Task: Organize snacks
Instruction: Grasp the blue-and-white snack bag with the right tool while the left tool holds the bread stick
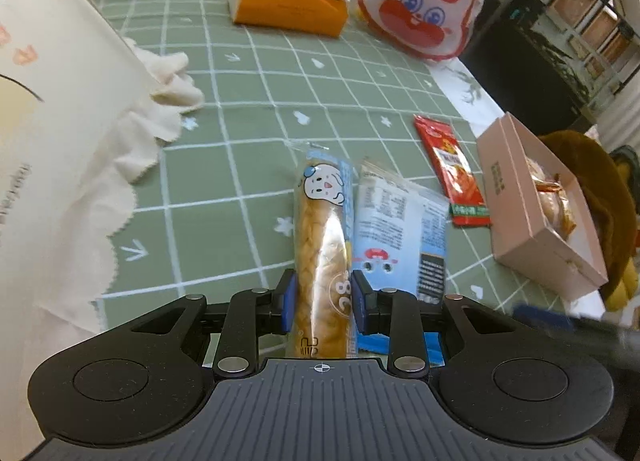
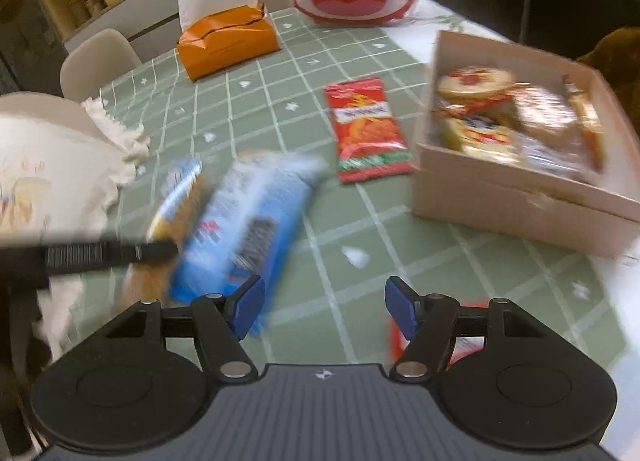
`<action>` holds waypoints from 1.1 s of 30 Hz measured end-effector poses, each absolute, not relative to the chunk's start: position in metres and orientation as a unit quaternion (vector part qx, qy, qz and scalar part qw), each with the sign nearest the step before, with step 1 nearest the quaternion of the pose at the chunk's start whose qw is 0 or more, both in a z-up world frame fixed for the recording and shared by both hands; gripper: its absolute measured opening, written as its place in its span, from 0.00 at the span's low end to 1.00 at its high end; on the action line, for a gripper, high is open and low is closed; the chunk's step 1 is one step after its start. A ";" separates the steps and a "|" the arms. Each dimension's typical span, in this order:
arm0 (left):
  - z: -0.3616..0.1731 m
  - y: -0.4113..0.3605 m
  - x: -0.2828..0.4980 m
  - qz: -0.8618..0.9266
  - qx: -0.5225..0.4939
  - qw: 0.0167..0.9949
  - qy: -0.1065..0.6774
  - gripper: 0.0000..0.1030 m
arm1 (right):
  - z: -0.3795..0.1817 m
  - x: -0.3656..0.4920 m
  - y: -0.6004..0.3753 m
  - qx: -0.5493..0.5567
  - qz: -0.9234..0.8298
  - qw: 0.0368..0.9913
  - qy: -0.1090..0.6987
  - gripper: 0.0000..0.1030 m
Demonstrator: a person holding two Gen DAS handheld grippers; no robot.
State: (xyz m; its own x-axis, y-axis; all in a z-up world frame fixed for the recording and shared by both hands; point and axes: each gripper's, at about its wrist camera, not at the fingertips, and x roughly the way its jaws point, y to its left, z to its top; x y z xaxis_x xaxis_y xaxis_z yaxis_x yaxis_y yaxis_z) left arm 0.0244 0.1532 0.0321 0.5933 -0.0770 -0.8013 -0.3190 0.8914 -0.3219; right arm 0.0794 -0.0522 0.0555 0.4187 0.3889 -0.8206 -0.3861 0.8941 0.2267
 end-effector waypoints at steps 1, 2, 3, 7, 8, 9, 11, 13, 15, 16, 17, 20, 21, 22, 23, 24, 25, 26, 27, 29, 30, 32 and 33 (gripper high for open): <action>0.033 0.155 0.022 0.076 -0.220 0.865 0.445 0.32 | 0.054 0.088 -0.042 0.019 0.230 0.836 0.498 0.65; 0.033 0.158 0.019 0.081 -0.218 0.865 0.445 0.32 | 0.051 0.097 -0.034 0.036 0.232 0.828 0.510 0.65; 0.032 0.161 0.016 0.084 -0.218 0.863 0.448 0.32 | 0.048 0.104 -0.027 0.052 0.236 0.819 0.521 0.65; 0.028 0.168 0.006 0.090 -0.222 0.860 0.451 0.32 | 0.037 0.123 0.008 0.061 0.224 0.811 0.537 0.73; 0.028 0.169 0.005 0.092 -0.223 0.860 0.451 0.32 | 0.037 0.125 0.018 0.046 0.217 0.818 0.530 0.73; 0.028 0.169 0.005 0.093 -0.222 0.860 0.451 0.32 | 0.037 0.127 0.026 0.031 0.212 0.821 0.529 0.73; 0.029 0.169 0.004 0.096 -0.216 0.860 0.453 0.32 | 0.033 0.130 0.042 0.006 0.212 0.827 0.521 0.83; 0.030 0.168 0.003 0.097 -0.212 0.860 0.455 0.33 | 0.029 0.130 0.057 -0.032 0.209 0.832 0.512 0.88; 0.030 0.167 0.003 0.098 -0.210 0.860 0.456 0.33 | 0.027 0.127 0.068 -0.080 0.205 0.834 0.506 0.88; 0.029 0.167 0.003 0.098 -0.210 0.859 0.456 0.33 | 0.025 0.123 0.072 -0.107 0.206 0.833 0.503 0.89; 0.030 0.166 0.003 0.099 -0.208 0.859 0.456 0.33 | 0.026 0.118 0.071 -0.119 0.212 0.834 0.496 0.89; 0.030 0.163 0.004 0.093 -0.203 0.859 0.460 0.33 | 0.028 0.109 0.052 -0.119 0.228 0.827 0.501 0.84; 0.030 0.161 0.005 0.089 -0.201 0.860 0.461 0.33 | 0.029 0.105 0.045 -0.120 0.231 0.826 0.501 0.82; 0.030 0.159 0.005 0.085 -0.199 0.860 0.463 0.33 | 0.030 0.101 0.036 -0.118 0.232 0.825 0.501 0.80; 0.030 0.156 0.006 0.080 -0.198 0.860 0.464 0.33 | 0.031 0.096 0.025 -0.116 0.230 0.826 0.501 0.79; 0.030 0.152 0.007 0.074 -0.196 0.860 0.466 0.33 | 0.032 0.092 0.015 -0.114 0.229 0.827 0.500 0.77; 0.030 0.149 0.008 0.067 -0.194 0.860 0.468 0.33 | 0.033 0.087 0.006 -0.112 0.229 0.829 0.498 0.76; 0.030 0.144 0.009 0.059 -0.192 0.860 0.470 0.32 | 0.036 0.080 -0.006 -0.107 0.229 0.831 0.496 0.75; 0.030 0.138 0.009 0.048 -0.189 0.859 0.472 0.32 | 0.039 0.075 -0.016 -0.099 0.232 0.832 0.494 0.75; 0.030 0.126 0.010 0.024 -0.182 0.859 0.479 0.32 | 0.048 0.063 -0.036 -0.083 0.237 0.836 0.487 0.75; 0.030 0.117 0.010 0.010 -0.176 0.858 0.483 0.32 | 0.052 0.058 -0.045 -0.077 0.237 0.840 0.482 0.75; 0.029 0.101 0.008 -0.014 -0.166 0.856 0.490 0.32 | 0.061 0.048 -0.064 -0.068 0.230 0.847 0.473 0.74; 0.029 0.092 0.007 -0.026 -0.161 0.855 0.492 0.32 | 0.064 0.044 -0.072 -0.064 0.226 0.851 0.469 0.74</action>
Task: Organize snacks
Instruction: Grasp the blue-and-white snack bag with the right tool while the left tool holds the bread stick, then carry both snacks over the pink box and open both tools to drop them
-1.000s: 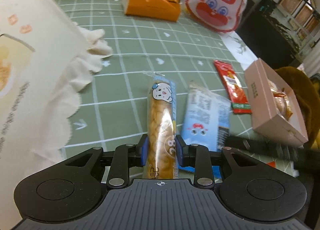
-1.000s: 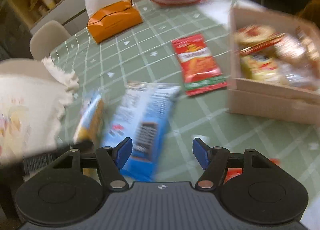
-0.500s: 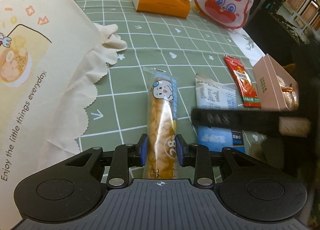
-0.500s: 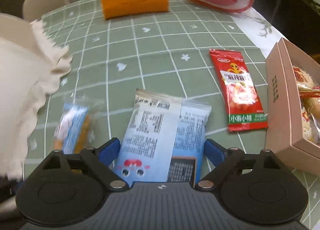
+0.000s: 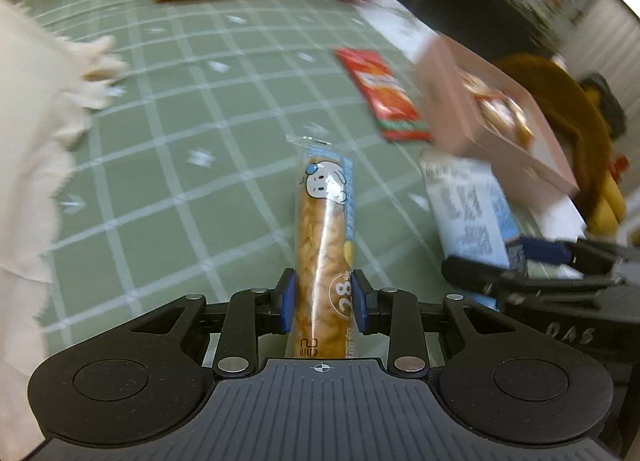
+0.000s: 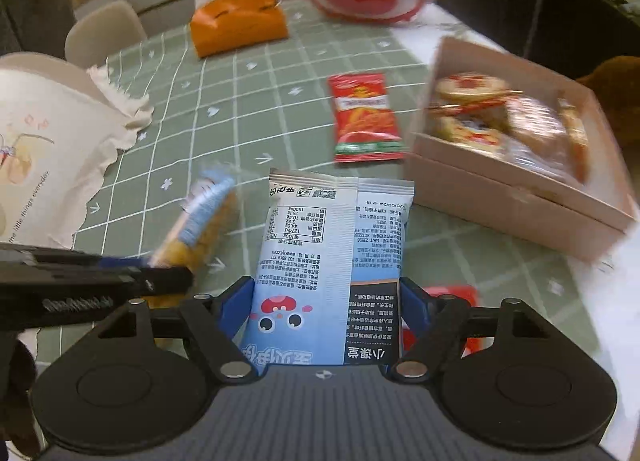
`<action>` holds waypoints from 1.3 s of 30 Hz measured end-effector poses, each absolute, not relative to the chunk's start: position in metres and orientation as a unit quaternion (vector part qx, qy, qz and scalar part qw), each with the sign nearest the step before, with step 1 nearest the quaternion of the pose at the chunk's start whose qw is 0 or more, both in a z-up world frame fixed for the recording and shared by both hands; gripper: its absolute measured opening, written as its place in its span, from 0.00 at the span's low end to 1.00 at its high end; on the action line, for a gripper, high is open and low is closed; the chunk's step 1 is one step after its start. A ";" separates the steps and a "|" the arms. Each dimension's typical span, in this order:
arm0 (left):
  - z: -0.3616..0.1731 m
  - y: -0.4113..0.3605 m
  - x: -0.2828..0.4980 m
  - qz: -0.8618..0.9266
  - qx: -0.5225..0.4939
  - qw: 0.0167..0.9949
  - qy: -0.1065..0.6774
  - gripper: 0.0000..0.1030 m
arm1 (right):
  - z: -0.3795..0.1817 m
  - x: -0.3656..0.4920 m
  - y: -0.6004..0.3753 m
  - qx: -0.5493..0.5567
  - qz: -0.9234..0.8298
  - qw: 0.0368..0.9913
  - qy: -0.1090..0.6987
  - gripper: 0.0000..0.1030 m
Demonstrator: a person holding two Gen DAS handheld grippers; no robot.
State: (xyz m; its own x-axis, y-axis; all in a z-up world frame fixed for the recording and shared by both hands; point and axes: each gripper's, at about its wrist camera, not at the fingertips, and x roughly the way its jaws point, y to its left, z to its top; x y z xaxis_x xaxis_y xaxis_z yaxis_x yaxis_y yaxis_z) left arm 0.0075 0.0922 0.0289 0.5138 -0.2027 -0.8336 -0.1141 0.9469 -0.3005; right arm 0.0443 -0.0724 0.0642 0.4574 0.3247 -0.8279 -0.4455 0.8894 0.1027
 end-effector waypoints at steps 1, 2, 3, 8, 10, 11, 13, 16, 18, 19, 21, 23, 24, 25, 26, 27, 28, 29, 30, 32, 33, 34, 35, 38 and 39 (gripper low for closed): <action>0.029 0.085 0.007 -0.034 -0.157 0.854 0.494 0.33 | 0.068 0.040 -0.082 -0.061 0.220 0.856 0.464 0.74; 0.028 0.078 0.007 -0.039 -0.154 0.854 0.496 0.33 | 0.071 0.037 -0.090 -0.058 0.214 0.860 0.460 0.74; 0.027 0.072 0.008 -0.044 -0.150 0.852 0.500 0.34 | 0.073 0.034 -0.099 -0.055 0.208 0.863 0.457 0.74; 0.024 0.052 0.019 -0.050 -0.114 0.850 0.513 0.36 | 0.068 0.021 -0.138 -0.068 0.149 0.880 0.446 0.74; 0.024 0.046 0.024 -0.051 -0.103 0.851 0.512 0.36 | 0.061 0.019 -0.154 -0.071 0.125 0.881 0.450 0.75; 0.024 0.044 0.027 -0.051 -0.100 0.852 0.512 0.37 | 0.055 0.018 -0.160 -0.070 0.114 0.880 0.456 0.75; 0.023 0.040 0.032 -0.053 -0.091 0.853 0.511 0.37 | 0.045 0.017 -0.174 -0.059 0.098 0.875 0.471 0.75; 0.023 0.035 0.040 -0.063 -0.082 0.852 0.513 0.37 | 0.035 0.013 -0.182 -0.047 0.090 0.868 0.486 0.75; 0.023 0.035 0.045 -0.068 -0.084 0.850 0.516 0.38 | 0.031 0.009 -0.182 -0.045 0.089 0.866 0.490 0.75; 0.023 0.035 0.045 -0.068 -0.087 0.849 0.517 0.38 | 0.028 0.009 -0.182 -0.045 0.089 0.865 0.492 0.75; 0.023 0.035 0.047 -0.068 -0.088 0.848 0.518 0.38 | 0.026 0.006 -0.178 -0.048 0.086 0.867 0.489 0.78; 0.023 0.033 0.046 -0.068 -0.081 0.849 0.518 0.38 | 0.025 0.006 -0.178 -0.051 0.084 0.868 0.487 0.80; 0.022 0.031 0.045 -0.067 -0.077 0.851 0.516 0.38 | 0.024 0.006 -0.178 -0.049 0.084 0.868 0.488 0.80; 0.022 0.030 0.044 -0.067 -0.073 0.853 0.513 0.38 | 0.023 0.007 -0.179 -0.044 0.083 0.867 0.489 0.83; 0.022 0.029 0.042 -0.066 -0.071 0.855 0.509 0.38 | 0.022 0.010 -0.182 -0.037 0.084 0.867 0.491 0.84; 0.022 0.028 0.041 -0.065 -0.068 0.858 0.506 0.38 | 0.022 0.012 -0.184 -0.030 0.085 0.866 0.492 0.85; 0.022 0.027 0.039 -0.063 -0.065 0.860 0.502 0.38 | 0.022 0.014 -0.184 -0.028 0.085 0.866 0.492 0.85; 0.022 0.026 0.038 -0.062 -0.062 0.862 0.500 0.38 | 0.022 0.017 -0.184 -0.030 0.085 0.866 0.491 0.85; 0.022 0.025 0.036 -0.059 -0.059 0.864 0.497 0.38 | 0.022 0.020 -0.184 -0.032 0.085 0.867 0.490 0.85; 0.021 0.025 0.034 -0.055 -0.056 0.867 0.492 0.34 | 0.022 0.025 -0.183 -0.030 0.087 0.867 0.490 0.84; 0.022 0.025 0.031 -0.054 -0.059 0.868 0.490 0.34 | 0.023 0.025 -0.183 -0.032 0.089 0.867 0.490 0.81; 0.024 0.025 0.027 -0.051 -0.063 0.870 0.487 0.32 | 0.024 0.024 -0.183 -0.034 0.092 0.867 0.489 0.78; 0.027 0.024 0.020 -0.050 -0.062 0.873 0.481 0.32 | 0.026 0.022 -0.184 -0.034 0.098 0.866 0.488 0.76; 0.050 0.020 0.002 -0.061 -0.061 0.890 0.448 0.31 | 0.045 0.013 -0.196 -0.024 0.108 0.874 0.474 0.75; 0.066 0.019 0.000 -0.071 -0.069 0.897 0.430 0.31 | 0.058 0.011 -0.202 -0.020 0.110 0.881 0.460 0.74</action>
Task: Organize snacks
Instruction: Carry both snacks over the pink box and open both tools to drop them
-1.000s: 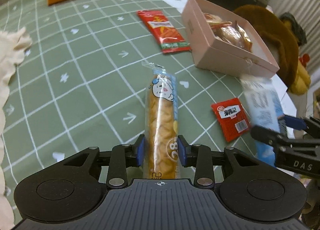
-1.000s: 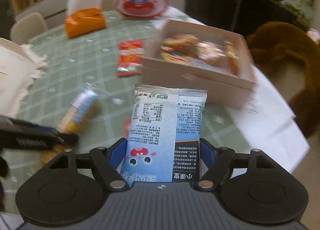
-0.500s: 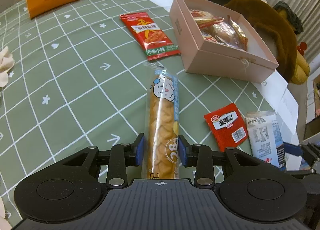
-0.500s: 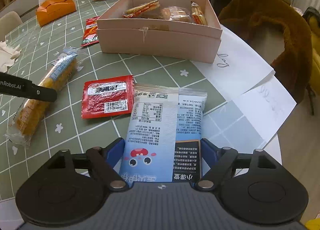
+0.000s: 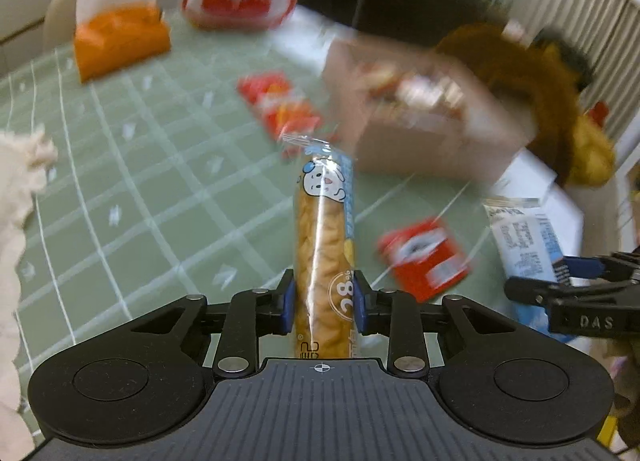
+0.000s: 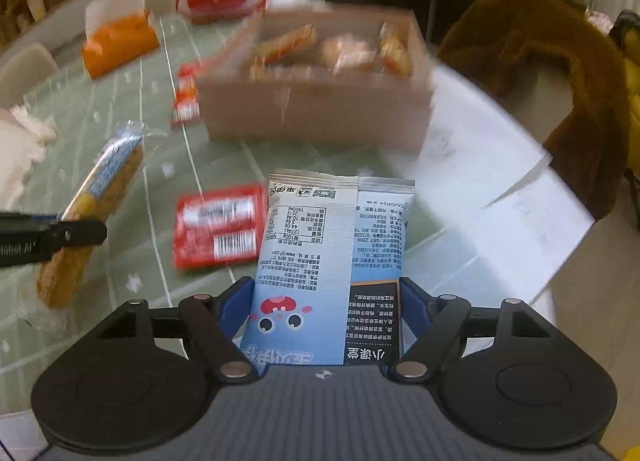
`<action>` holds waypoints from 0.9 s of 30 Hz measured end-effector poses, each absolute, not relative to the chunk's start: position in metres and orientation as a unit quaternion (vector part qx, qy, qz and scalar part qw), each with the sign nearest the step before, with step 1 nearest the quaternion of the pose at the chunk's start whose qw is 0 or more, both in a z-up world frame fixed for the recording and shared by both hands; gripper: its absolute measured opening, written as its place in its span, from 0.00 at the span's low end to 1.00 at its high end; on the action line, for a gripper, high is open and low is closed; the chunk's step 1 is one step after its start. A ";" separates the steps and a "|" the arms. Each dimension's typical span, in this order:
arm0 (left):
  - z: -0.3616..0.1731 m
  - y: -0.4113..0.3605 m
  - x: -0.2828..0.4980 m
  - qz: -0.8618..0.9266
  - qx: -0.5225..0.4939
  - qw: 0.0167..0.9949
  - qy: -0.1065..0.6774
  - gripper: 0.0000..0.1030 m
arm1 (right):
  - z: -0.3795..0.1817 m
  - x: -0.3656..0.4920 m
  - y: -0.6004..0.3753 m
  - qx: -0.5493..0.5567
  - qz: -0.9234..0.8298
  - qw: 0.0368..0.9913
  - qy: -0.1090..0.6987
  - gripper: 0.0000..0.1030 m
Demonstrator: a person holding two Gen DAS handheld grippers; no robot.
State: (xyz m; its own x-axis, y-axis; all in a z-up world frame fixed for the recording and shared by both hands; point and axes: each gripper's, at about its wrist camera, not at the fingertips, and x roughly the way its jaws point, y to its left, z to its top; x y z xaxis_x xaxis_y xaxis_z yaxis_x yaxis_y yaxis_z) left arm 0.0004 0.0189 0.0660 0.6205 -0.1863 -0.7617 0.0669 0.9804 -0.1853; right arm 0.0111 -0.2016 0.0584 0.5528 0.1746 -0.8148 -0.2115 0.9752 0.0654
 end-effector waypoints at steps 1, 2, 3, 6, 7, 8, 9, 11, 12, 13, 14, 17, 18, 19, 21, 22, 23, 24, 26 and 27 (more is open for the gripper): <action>0.085 0.018 0.002 -0.082 -0.077 0.906 0.408 0.31 | 0.074 0.011 -0.207 -0.020 0.111 0.890 0.441 0.74; 0.108 0.016 0.005 -0.097 -0.082 0.916 0.380 0.31 | 0.097 0.011 -0.212 -0.022 0.112 0.904 0.413 0.74; 0.136 0.013 0.010 -0.115 -0.082 0.928 0.345 0.31 | 0.119 0.014 -0.217 -0.025 0.109 0.916 0.384 0.74; 0.206 0.008 0.034 -0.159 -0.098 0.945 0.270 0.32 | 0.195 0.024 -0.235 -0.016 0.100 0.950 0.294 0.75; 0.223 0.007 0.046 -0.171 -0.109 0.945 0.256 0.32 | 0.221 0.029 -0.242 -0.005 0.102 0.958 0.268 0.75; 0.235 0.004 0.058 -0.177 -0.118 0.944 0.252 0.33 | 0.238 0.034 -0.247 0.004 0.101 0.963 0.252 0.76; 0.243 -0.001 0.074 -0.181 -0.125 0.942 0.255 0.33 | 0.255 0.038 -0.251 0.011 0.099 0.966 0.237 0.76; 0.244 -0.010 0.105 -0.186 -0.136 0.934 0.273 0.33 | 0.277 0.049 -0.258 0.016 0.091 0.972 0.215 0.76; 0.237 -0.012 0.121 -0.192 -0.147 0.927 0.286 0.32 | 0.284 0.054 -0.259 0.013 0.083 0.974 0.211 0.76; 0.229 -0.016 0.135 -0.198 -0.157 0.920 0.299 0.32 | 0.288 0.059 -0.260 0.009 0.077 0.975 0.209 0.76; 0.218 -0.020 0.149 -0.203 -0.166 0.913 0.313 0.32 | 0.289 0.065 -0.260 0.003 0.072 0.975 0.209 0.76; 0.175 -0.035 0.185 -0.205 -0.173 0.896 0.354 0.33 | 0.281 0.082 -0.258 -0.011 0.054 0.973 0.225 0.76; 0.159 -0.040 0.198 -0.212 -0.171 0.890 0.365 0.33 | 0.276 0.087 -0.260 -0.011 0.049 0.971 0.233 0.76; 0.138 -0.045 0.213 -0.218 -0.168 0.882 0.383 0.33 | 0.269 0.095 -0.260 -0.009 0.045 0.969 0.243 0.76; 0.099 -0.049 0.236 -0.222 -0.166 0.865 0.418 0.34 | 0.253 0.111 -0.256 0.001 0.039 0.961 0.273 0.76; 0.090 -0.043 0.234 -0.217 -0.171 0.865 0.419 0.34 | 0.242 0.123 -0.255 0.007 0.038 0.955 0.293 0.76; 0.085 -0.034 0.234 -0.208 -0.181 0.867 0.415 0.34 | 0.236 0.131 -0.252 0.008 0.038 0.951 0.306 0.76; 0.085 -0.020 0.232 -0.201 -0.200 0.869 0.406 0.34 | 0.229 0.139 -0.249 0.007 0.039 0.948 0.315 0.76; 0.089 0.008 0.225 -0.187 -0.228 0.870 0.394 0.34 | 0.218 0.153 -0.240 0.001 0.039 0.946 0.322 0.76; 0.093 0.023 0.220 -0.172 -0.233 0.875 0.387 0.34 | 0.214 0.157 -0.236 0.003 0.042 0.945 0.325 0.76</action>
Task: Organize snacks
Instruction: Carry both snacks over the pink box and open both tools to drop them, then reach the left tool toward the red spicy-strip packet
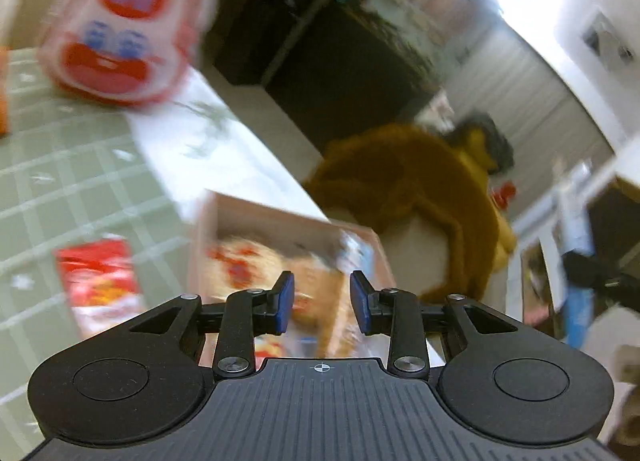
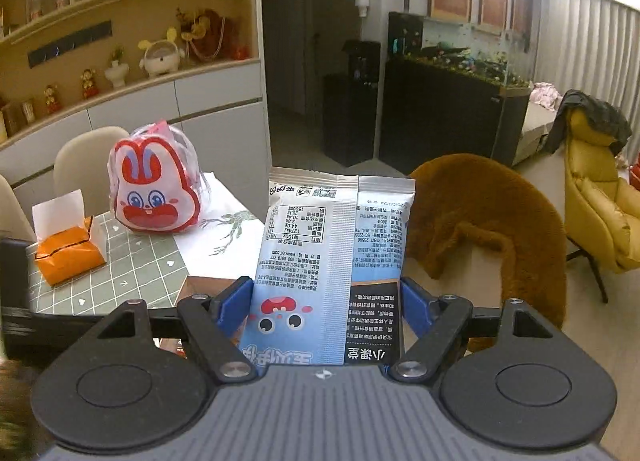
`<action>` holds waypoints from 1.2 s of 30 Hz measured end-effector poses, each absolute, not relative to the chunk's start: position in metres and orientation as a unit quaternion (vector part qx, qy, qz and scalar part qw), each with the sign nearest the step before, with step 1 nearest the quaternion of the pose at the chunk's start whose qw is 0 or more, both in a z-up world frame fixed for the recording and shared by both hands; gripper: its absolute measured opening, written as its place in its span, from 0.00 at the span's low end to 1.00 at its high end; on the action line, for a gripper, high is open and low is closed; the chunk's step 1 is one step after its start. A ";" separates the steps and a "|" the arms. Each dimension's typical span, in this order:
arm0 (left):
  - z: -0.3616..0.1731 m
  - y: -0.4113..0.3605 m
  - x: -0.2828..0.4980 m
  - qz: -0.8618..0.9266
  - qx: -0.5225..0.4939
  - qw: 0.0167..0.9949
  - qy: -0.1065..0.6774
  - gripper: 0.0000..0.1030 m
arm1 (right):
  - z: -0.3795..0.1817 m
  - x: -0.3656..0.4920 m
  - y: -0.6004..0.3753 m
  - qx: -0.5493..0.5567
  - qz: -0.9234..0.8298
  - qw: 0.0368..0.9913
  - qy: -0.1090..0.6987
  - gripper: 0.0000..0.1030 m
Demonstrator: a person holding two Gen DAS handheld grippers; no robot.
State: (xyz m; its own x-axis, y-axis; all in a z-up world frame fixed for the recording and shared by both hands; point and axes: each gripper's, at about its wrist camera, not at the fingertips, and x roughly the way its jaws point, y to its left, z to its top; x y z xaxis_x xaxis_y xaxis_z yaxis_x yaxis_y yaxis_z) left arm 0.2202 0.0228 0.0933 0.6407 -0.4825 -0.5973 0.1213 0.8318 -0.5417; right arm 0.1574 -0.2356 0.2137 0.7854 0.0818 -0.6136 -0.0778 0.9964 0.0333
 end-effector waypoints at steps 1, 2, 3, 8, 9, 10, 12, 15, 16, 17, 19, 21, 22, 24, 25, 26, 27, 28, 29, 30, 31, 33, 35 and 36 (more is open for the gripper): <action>0.097 0.038 0.214 -0.153 -0.234 0.882 0.380 0.34 | 0.210 0.164 -0.230 0.010 0.049 0.943 0.329 0.76; 0.099 0.050 0.209 -0.136 -0.234 0.887 0.375 0.34 | 0.206 0.171 -0.223 0.021 0.059 0.940 0.335 0.76; 0.100 0.064 0.203 -0.116 -0.237 0.890 0.371 0.34 | 0.201 0.179 -0.217 0.033 0.068 0.937 0.341 0.77; 0.085 0.114 0.194 -0.051 -0.250 0.881 0.398 0.34 | 0.142 0.231 -0.177 0.093 0.127 0.893 0.422 0.83; 0.079 0.120 0.191 -0.043 -0.245 0.879 0.408 0.34 | 0.129 0.237 -0.174 0.104 0.126 0.883 0.441 0.83; 0.075 0.125 0.186 -0.037 -0.240 0.877 0.415 0.34 | 0.119 0.241 -0.172 0.111 0.121 0.877 0.452 0.83; 0.063 0.132 0.184 -0.025 -0.235 0.872 0.429 0.34 | 0.107 0.242 -0.171 0.106 0.113 0.875 0.458 0.83; 0.048 0.136 0.185 -0.016 -0.239 0.862 0.446 0.34 | 0.103 0.243 -0.171 0.091 0.111 0.875 0.462 0.83; 0.044 0.133 0.187 -0.017 -0.238 0.861 0.449 0.34 | 0.104 0.243 -0.174 0.095 0.116 0.874 0.463 0.83; 0.042 0.129 0.186 -0.019 -0.237 0.859 0.453 0.34 | 0.105 0.243 -0.177 0.101 0.120 0.873 0.463 0.83; 0.039 0.122 0.187 -0.028 -0.234 0.856 0.460 0.34 | 0.105 0.242 -0.181 0.106 0.114 0.875 0.458 0.83; 0.037 0.115 0.190 -0.030 -0.229 0.857 0.461 0.34 | 0.110 0.238 -0.185 0.093 0.098 0.884 0.447 0.83; 0.036 0.113 0.191 -0.025 -0.229 0.858 0.460 0.34 | 0.111 0.234 -0.184 0.081 0.092 0.889 0.441 0.83; 0.034 0.112 0.196 -0.012 -0.233 0.858 0.458 0.34 | 0.112 0.221 -0.187 0.064 0.089 0.895 0.433 0.83; 0.033 0.111 0.200 -0.003 -0.236 0.858 0.457 0.34 | 0.111 0.211 -0.188 0.057 0.091 0.897 0.428 0.83; 0.034 0.112 0.202 0.007 -0.239 0.858 0.454 0.34 | 0.112 0.200 -0.191 0.053 0.095 0.899 0.425 0.83; 0.033 0.112 0.206 0.014 -0.241 0.860 0.449 0.34 | 0.110 0.191 -0.192 0.048 0.098 0.899 0.424 0.83; 0.032 0.111 0.210 0.019 -0.243 0.863 0.443 0.34 | 0.108 0.180 -0.194 0.044 0.100 0.899 0.424 0.83; 0.031 0.109 0.215 0.023 -0.242 0.865 0.440 0.34 | 0.104 0.168 -0.196 0.040 0.100 0.898 0.426 0.83; 0.031 0.105 0.220 0.025 -0.236 0.867 0.439 0.34 | 0.100 0.158 -0.198 0.038 0.098 0.897 0.428 0.83; 0.030 0.099 0.224 0.020 -0.227 0.870 0.438 0.34 | 0.094 0.148 -0.199 0.036 0.097 0.896 0.432 0.83; 0.031 0.082 0.233 -0.001 -0.192 0.879 0.436 0.34 | 0.086 0.131 -0.201 0.028 0.097 0.893 0.439 0.83; 0.029 0.061 0.240 -0.022 -0.137 0.883 0.448 0.34 | 0.078 0.117 -0.202 0.023 0.091 0.891 0.445 0.83; 0.026 0.051 0.242 -0.031 -0.106 0.881 0.460 0.34 | 0.074 0.111 -0.202 0.025 0.089 0.889 0.448 0.83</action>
State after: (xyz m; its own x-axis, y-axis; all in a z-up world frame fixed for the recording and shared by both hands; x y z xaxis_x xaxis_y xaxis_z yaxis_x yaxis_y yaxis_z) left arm 0.2423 0.0510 0.0255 0.5756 -0.1524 -0.8034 -0.0423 0.9756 -0.2153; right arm 0.1106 -0.2024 0.0742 0.5822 0.1806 -0.7928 -0.1365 0.9829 0.1236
